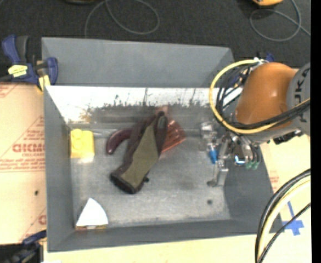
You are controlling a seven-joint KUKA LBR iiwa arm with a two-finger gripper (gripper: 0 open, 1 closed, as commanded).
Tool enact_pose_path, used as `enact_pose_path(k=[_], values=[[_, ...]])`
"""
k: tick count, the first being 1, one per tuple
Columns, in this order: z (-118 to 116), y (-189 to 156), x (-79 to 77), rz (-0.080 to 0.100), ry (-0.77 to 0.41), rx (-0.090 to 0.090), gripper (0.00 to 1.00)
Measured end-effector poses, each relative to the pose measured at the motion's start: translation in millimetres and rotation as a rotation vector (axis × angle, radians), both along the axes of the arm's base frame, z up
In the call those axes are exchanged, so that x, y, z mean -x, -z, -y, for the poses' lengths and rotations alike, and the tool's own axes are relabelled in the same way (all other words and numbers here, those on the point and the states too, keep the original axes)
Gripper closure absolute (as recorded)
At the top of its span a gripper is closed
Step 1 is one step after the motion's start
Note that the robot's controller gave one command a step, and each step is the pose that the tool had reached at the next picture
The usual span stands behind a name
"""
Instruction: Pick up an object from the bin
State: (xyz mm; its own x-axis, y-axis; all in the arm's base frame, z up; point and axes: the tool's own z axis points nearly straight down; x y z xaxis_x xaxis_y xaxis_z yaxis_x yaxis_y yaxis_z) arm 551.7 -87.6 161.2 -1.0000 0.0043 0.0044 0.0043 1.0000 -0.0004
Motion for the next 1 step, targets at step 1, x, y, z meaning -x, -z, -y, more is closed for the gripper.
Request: enact_pose_path(k=[1], values=[[-0.3, -4.6, -1.8, 0.008, -0.002, 0.001, 0.0]])
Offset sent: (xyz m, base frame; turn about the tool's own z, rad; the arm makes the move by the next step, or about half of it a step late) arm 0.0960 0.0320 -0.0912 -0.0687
